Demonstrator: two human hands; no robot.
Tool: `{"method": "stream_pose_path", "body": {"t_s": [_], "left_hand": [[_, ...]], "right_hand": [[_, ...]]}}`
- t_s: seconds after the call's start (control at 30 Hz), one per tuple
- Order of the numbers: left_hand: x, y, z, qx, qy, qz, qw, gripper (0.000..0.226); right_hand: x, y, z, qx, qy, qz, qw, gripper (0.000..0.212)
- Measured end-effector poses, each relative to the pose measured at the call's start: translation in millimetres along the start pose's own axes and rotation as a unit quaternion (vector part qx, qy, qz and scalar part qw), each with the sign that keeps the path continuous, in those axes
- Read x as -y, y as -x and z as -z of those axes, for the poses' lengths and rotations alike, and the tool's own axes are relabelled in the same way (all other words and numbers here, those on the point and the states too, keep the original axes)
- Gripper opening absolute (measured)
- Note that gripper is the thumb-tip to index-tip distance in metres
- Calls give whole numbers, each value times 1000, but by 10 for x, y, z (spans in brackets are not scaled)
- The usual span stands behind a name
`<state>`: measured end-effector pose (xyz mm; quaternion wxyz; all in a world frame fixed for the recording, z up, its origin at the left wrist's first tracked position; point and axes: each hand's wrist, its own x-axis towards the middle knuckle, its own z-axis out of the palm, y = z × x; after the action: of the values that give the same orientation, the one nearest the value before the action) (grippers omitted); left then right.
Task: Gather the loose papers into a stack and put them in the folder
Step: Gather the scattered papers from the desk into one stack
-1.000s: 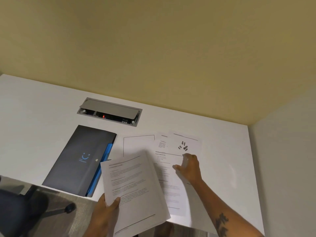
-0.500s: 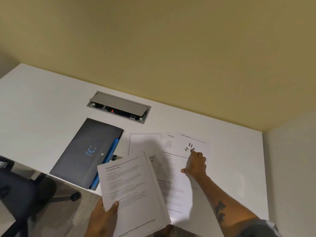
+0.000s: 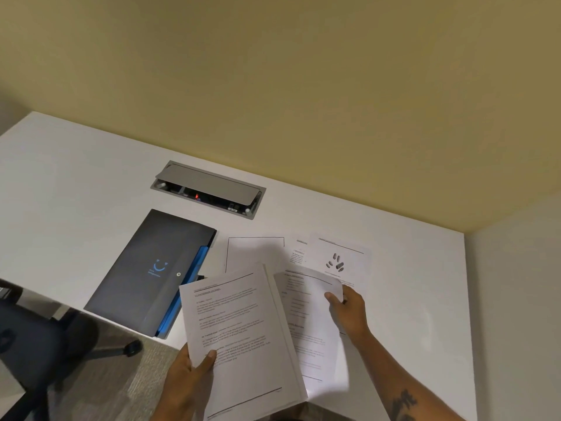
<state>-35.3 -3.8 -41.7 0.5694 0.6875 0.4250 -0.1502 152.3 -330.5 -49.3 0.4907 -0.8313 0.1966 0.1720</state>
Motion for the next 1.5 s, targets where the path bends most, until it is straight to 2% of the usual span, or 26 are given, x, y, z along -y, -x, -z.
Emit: {"method": "stream_pose_path", "body": {"t_s": [0.07,0.27,0.4,0.53,0.6,0.77,0.87,0.97,1.03,1.1,1.17,1.23,1.3,1.37,1.43,1.5], "left_hand": [[-29,-16,-6,10,11,-2,1000,50],[-158,-32,7,58,23,-9,998,57],[-219,-80,89,103,3,-17,995,58],[-302,-31,144,159,-24,-21,987,58],[-303,-18,159,188,-13,-8,982,60],[-181,-39,217,229,18,38,972,71],[-141,-17,240,227,8,38,973,73],[-90,3,253,203,-3,39,978,58],[-59,11,254,176,-9,33,984,50],[-8,5,274,149,-1,24,988,49],[54,-3,311,128,11,22,991,50],[88,0,344,111,15,24,993,52],[97,-5,358,96,-2,23,995,52],[66,7,360,76,-11,32,997,51],[73,2,373,62,-18,37,997,54],[125,-20,409,57,-17,34,998,58]], "right_hand": [[-39,46,19,0,-39,5,999,19],[-103,74,68,15,-120,-25,992,9],[-68,149,-30,45,-138,-32,989,33],[14,377,-237,129,-130,-32,983,38],[72,521,-360,188,-162,-45,968,21],[40,674,-614,248,-180,-84,948,35],[54,695,-674,257,-164,-105,947,36],[148,652,-709,286,-147,-110,941,39],[266,565,-690,305,-123,-108,938,48],[393,448,-611,271,-95,-85,954,51],[487,276,-459,165,-17,-13,986,43],[566,52,-229,62,75,45,994,38],[633,-185,52,13,199,64,978,55],[654,-385,318,3,292,45,955,87],[612,-539,518,30,342,22,939,121],[541,-632,623,79,383,17,920,138]]}}
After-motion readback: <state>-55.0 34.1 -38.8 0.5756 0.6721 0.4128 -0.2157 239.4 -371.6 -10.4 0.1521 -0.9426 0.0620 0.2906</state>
